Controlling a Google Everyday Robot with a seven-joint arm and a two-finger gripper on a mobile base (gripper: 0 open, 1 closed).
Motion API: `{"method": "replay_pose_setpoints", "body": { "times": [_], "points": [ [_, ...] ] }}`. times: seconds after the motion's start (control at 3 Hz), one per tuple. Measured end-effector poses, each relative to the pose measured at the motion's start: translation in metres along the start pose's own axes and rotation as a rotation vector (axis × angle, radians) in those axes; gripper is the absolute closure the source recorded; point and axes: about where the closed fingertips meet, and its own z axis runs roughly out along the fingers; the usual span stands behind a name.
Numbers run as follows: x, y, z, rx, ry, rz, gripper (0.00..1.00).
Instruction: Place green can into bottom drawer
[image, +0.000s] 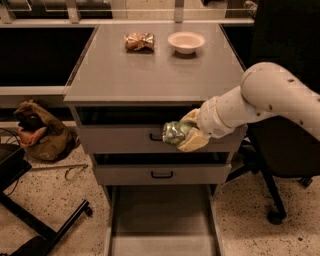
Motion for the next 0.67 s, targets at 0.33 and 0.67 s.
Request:
{"method": "replay_pose_setpoints", "body": {
  "times": [0.33, 0.67],
  "points": [
    [0.026, 0.034, 0.042, -0.006, -0.033, 0.077, 1.0],
    [0.056, 0.077, 0.079, -0.036, -0.058, 0.148, 1.0]
  ]
}}
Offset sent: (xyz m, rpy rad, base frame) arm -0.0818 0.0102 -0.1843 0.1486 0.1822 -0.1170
